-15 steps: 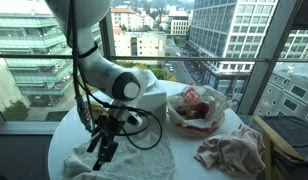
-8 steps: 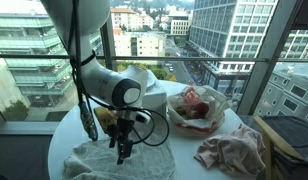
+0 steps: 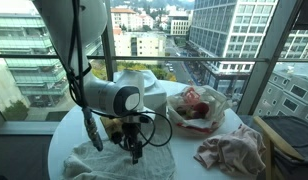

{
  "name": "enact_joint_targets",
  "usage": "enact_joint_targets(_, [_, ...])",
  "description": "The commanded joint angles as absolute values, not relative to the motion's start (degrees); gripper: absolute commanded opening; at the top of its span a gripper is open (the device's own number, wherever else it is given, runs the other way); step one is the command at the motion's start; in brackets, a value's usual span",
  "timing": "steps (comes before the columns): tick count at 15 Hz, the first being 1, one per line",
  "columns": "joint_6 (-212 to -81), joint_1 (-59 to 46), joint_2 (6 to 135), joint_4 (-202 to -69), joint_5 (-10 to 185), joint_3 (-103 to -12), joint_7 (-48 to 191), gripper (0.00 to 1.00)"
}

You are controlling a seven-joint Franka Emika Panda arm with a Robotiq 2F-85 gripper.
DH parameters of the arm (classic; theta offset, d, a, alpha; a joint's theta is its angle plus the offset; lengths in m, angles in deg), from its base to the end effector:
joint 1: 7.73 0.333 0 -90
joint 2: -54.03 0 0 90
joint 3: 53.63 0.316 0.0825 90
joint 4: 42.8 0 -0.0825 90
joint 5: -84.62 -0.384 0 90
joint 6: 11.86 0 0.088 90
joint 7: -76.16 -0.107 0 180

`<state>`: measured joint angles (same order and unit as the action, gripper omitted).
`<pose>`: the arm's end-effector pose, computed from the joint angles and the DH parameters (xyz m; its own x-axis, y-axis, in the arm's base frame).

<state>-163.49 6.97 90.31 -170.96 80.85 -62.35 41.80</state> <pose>0.4984 0.0414 0.0712 0.8452 -0.5175 -0.1336 -0.4932 -0.8515 0.1781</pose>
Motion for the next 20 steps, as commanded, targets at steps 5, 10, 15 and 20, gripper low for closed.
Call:
enact_joint_targets(5, [-166.3,14.4,91.5,-169.3,88.7,-68.6,31.2,1.0])
enact_joint_targets(10, [-165.8,13.4,93.4,-165.9,88.7,-67.6,30.4,1.0])
enact_joint_targets(15, [-165.4,13.4,96.7,-163.4,88.7,-68.6,28.9,1.0])
enact_joint_targets(20, [-166.4,14.9,96.8,-161.8,89.4,-68.8,28.6,1.0])
